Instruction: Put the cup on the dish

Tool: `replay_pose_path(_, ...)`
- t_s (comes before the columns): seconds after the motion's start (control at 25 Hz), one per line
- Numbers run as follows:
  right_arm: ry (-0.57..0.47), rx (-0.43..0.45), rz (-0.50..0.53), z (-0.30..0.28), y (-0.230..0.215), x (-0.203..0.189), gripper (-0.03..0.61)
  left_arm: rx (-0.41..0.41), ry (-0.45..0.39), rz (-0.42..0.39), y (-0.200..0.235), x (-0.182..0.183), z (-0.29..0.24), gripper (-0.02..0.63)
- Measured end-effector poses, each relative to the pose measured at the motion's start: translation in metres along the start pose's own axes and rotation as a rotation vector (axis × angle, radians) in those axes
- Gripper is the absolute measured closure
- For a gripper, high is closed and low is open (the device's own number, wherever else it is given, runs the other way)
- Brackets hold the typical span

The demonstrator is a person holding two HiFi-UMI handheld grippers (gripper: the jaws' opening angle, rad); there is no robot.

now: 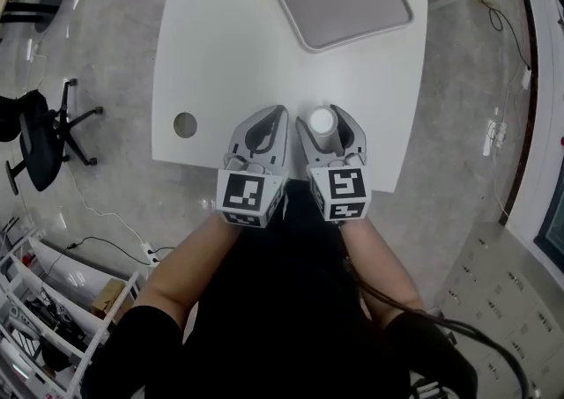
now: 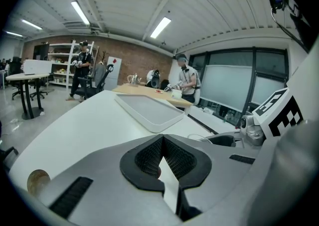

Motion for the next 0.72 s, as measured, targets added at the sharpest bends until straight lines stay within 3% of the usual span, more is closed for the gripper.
replay_pose_path(0.28, -0.060, -0.046, 0.015, 0.024, 0.000, 0.034, 0.327, 0.016, -0.037, -0.002, -0.002, 0.028, 0.018, 0.609)
replay_pose_path(0.72, -0.107, -0.088, 0.008, 0.104, -0.011, 0.085, 0.327, -0.072, -0.127, -0.091, -0.069, 0.077, 0.063, 0.609)
Point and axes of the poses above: the fingertips, and each gripper's own axes: z backward along the fingers, y to its left, x out of its top, the point moved 2 cm from there along z, backward along the fingers, and after that the axes turned 14 degrees about z, right-handed, at the moved point
